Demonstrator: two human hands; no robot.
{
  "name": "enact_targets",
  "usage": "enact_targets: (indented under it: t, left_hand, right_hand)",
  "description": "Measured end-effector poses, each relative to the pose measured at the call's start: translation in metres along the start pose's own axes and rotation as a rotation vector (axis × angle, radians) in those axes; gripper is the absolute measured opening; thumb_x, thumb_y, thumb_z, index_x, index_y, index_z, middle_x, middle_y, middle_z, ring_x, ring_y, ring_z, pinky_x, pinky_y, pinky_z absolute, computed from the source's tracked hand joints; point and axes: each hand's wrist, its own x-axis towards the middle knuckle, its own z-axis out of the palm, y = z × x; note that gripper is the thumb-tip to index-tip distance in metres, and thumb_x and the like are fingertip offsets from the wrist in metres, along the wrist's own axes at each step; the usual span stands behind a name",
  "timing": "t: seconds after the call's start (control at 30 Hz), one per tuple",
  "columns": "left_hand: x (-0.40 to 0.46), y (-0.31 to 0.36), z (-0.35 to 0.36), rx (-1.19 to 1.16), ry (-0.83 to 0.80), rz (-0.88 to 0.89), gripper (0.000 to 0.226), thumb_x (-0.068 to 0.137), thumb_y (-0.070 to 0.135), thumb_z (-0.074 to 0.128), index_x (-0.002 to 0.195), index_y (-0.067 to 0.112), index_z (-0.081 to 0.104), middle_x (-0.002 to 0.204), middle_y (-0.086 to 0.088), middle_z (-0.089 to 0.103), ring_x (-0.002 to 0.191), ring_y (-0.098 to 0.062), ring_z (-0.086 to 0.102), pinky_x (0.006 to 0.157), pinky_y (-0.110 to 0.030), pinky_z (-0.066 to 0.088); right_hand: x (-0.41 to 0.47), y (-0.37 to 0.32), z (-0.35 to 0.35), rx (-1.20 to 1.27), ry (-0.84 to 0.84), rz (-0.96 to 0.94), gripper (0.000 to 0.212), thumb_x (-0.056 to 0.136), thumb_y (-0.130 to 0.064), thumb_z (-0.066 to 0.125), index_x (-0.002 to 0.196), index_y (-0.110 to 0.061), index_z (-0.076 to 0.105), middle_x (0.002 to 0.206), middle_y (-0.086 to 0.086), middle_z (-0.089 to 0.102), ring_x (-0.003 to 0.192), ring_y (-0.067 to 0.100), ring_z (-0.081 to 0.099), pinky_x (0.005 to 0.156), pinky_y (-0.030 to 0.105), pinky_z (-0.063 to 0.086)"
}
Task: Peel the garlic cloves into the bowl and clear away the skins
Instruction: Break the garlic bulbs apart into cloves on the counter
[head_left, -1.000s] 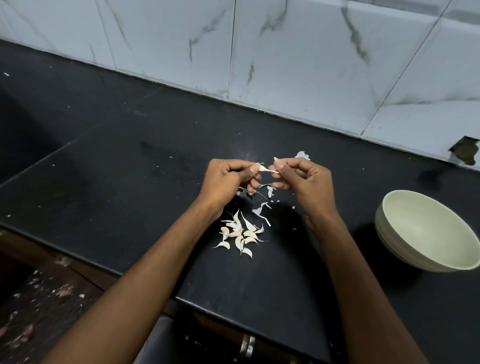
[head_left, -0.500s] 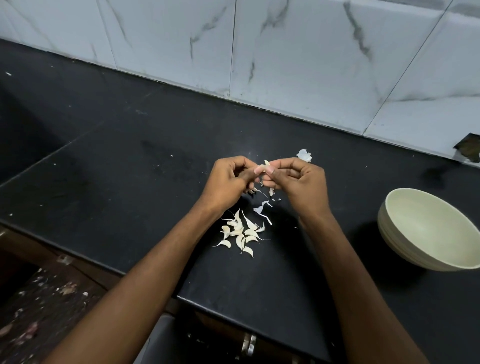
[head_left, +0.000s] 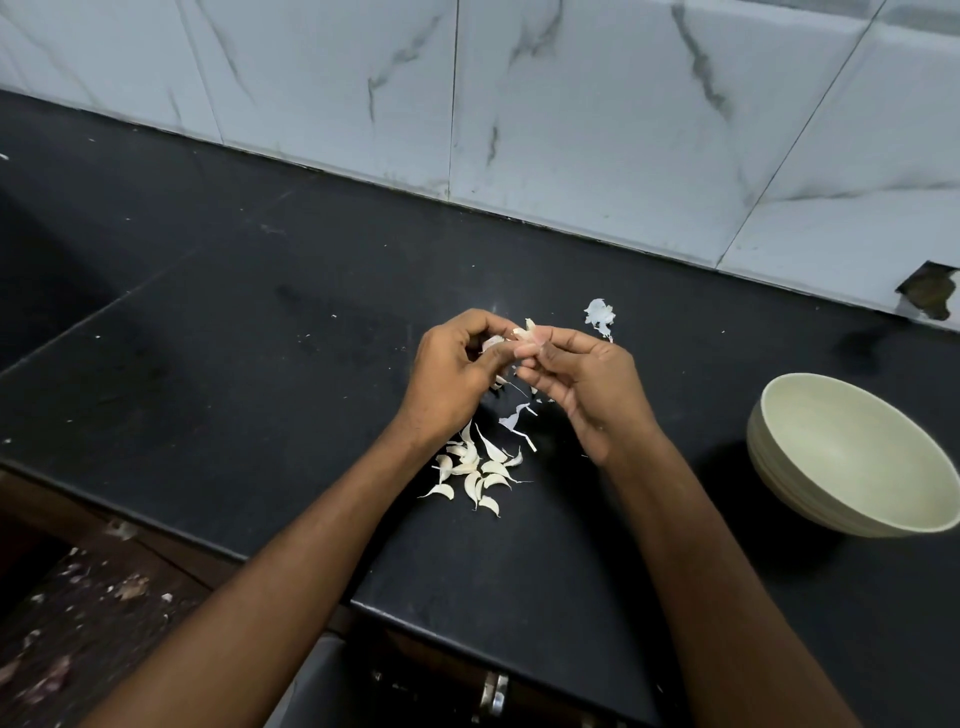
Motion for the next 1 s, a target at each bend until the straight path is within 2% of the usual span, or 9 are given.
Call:
enact_targets:
  t: [0.13,0.23,0.37,0.53,0.63,0.7,0.77,0.87,1.0]
  left_hand:
    - [-0.001,0.006,0.0,-0.078,0.047,-0.035,0.015,0.087,0.015,0.083,0.09,0.003,0.075,0.079,-0.011,0.076,0.065,-0.02,0.067,0.061,-0.027,0.053]
    - [-0.001,0.007,-0.002,-0.093,0.036,-0.026,0.013,0.089,0.01,0.081,0.088,-0.001,0.074,0.078,-0.017,0.074,0.062,-0.019,0.062,0.059,-0.025,0.052]
    - [0.002,0.007,-0.005,-0.083,-0.013,-0.013,0.01,0.091,0.008,0.078,0.089,-0.001,0.074,0.081,-0.016,0.074,0.065,-0.02,0.062,0.061,-0.029,0.052]
    - [0.004,0.005,-0.007,-0.055,-0.043,-0.015,0.007,0.092,0.005,0.076,0.091,-0.001,0.074,0.077,-0.002,0.073,0.063,-0.008,0.061,0.061,-0.023,0.049]
    - [0.004,0.005,-0.011,-0.018,-0.041,-0.011,0.009,0.094,0.007,0.074,0.087,0.001,0.074,0.073,0.003,0.071,0.059,-0.006,0.058,0.061,-0.021,0.047]
    - [0.004,0.004,-0.013,-0.007,-0.069,-0.02,0.009,0.095,0.008,0.074,0.087,0.003,0.074,0.074,0.0,0.071,0.059,-0.007,0.058,0.062,-0.023,0.047]
    - [0.003,0.005,-0.015,-0.011,-0.102,-0.033,0.009,0.095,0.009,0.073,0.088,0.003,0.074,0.075,-0.005,0.07,0.06,-0.012,0.056,0.062,-0.027,0.047]
    - [0.003,0.006,-0.018,-0.104,-0.095,-0.076,0.009,0.098,0.009,0.07,0.095,0.001,0.074,0.078,-0.004,0.072,0.064,-0.015,0.058,0.063,-0.026,0.051]
    - [0.0,0.007,-0.017,-0.214,-0.146,-0.123,0.013,0.1,0.009,0.065,0.103,0.0,0.075,0.081,-0.004,0.073,0.07,-0.021,0.059,0.065,-0.026,0.053]
  right_hand:
    - [-0.003,-0.002,0.004,-0.053,-0.006,-0.03,0.016,0.096,0.009,0.061,0.096,0.0,0.075,0.088,0.012,0.077,0.074,0.013,0.071,0.076,0.026,0.063]
    - [-0.003,-0.002,0.005,-0.088,0.012,-0.03,0.015,0.095,0.009,0.062,0.102,0.004,0.076,0.086,0.016,0.075,0.069,0.014,0.07,0.07,0.024,0.061]
    - [-0.003,-0.004,0.004,-0.119,0.0,-0.036,0.016,0.096,0.007,0.063,0.107,0.007,0.075,0.085,0.016,0.073,0.067,0.013,0.068,0.067,0.022,0.059]
    - [-0.003,-0.001,0.004,-0.217,-0.043,-0.151,0.034,0.1,0.004,0.061,0.134,0.005,0.063,0.094,0.018,0.075,0.072,0.012,0.069,0.072,0.025,0.062]
    - [0.0,-0.001,0.002,-0.329,-0.078,-0.222,0.033,0.099,0.004,0.064,0.131,0.004,0.066,0.084,0.01,0.077,0.072,0.012,0.07,0.07,0.024,0.061]
    - [0.0,-0.002,-0.001,-0.386,-0.105,-0.245,0.028,0.098,0.002,0.066,0.126,0.004,0.07,0.088,0.016,0.077,0.073,0.014,0.07,0.071,0.026,0.062]
    - [-0.001,-0.003,-0.002,-0.372,-0.123,-0.237,0.026,0.098,0.002,0.066,0.123,0.003,0.071,0.093,0.023,0.077,0.072,0.015,0.07,0.071,0.026,0.062]
    - [-0.003,-0.005,-0.002,-0.267,-0.146,-0.183,0.025,0.098,0.001,0.066,0.122,0.001,0.07,0.09,0.017,0.077,0.073,0.016,0.07,0.072,0.027,0.063]
    - [-0.002,-0.007,-0.003,-0.135,-0.156,-0.129,0.029,0.099,0.0,0.064,0.128,0.005,0.066,0.094,0.017,0.077,0.076,0.016,0.073,0.073,0.027,0.062]
